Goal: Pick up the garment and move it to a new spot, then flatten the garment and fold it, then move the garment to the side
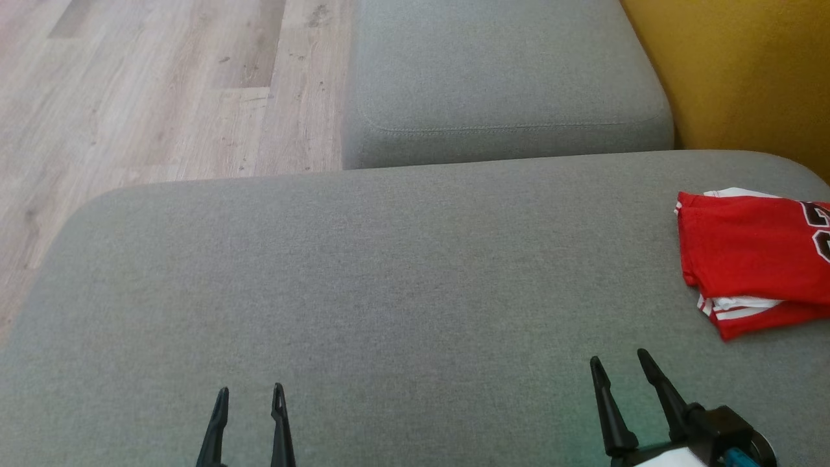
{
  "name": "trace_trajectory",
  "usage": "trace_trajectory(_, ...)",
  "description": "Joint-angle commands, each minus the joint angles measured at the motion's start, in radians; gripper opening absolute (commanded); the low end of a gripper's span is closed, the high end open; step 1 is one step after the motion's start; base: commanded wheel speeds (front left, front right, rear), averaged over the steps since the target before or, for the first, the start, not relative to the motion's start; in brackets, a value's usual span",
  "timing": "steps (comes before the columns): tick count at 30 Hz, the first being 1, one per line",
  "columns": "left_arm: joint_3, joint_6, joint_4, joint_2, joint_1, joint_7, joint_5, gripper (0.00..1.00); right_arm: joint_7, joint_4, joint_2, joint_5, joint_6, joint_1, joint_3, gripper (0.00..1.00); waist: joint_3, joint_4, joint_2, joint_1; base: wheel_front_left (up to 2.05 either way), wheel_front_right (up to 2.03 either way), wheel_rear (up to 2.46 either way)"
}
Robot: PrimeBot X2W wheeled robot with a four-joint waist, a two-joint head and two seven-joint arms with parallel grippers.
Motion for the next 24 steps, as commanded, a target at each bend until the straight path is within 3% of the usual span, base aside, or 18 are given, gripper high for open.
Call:
trace_trajectory(1, 0.031, 0.004, -0.027, -0.007, -0.035, -0.005, 0.012, 1.00, -0.011, -0.037, -0.004, 0.004, -0.001, -0.043, 0.022, 1.00, -0.002, -0.002, 0.0000, 0.0000, 0.00, 0.00, 0.00)
trace_trajectory(5, 0.033, 0.008, -0.027, -0.007, -0.034, -0.005, 0.007, 1.00, -0.011, -0.043, -0.004, 0.006, -0.001, -0.049, 0.019, 1.00, -0.002, -0.014, 0.0000, 0.0000, 0.00, 0.00, 0.00)
trace_trajectory(6, 0.000, 0.002, 0.002, 0.000, 0.000, 0.000, -0.001, 0.00, 0.000, -0.009, 0.000, 0.001, 0.000, -0.001, -0.001, 0.00, -0.002, -0.013, 0.0000, 0.0000, 0.00, 0.00, 0.00)
trace_trajectory(13, 0.001, -0.003, 0.044, 0.001, 0.006, 0.005, -0.037, 0.00, 0.006, 0.035, -0.001, 0.037, 0.000, 0.011, 0.000, 0.00, 0.001, -0.014, 0.0000, 0.0001, 0.00, 0.00, 0.00)
trace_trajectory(24, 0.023, -0.034, 0.060, 0.010, -0.032, 0.032, -0.188, 0.00, 0.033, 0.035, -0.011, 0.192, 0.000, -0.020, -0.012, 0.00, 0.013, -0.015, 0.0000, 0.0001, 0.00, 0.00, 0.00)
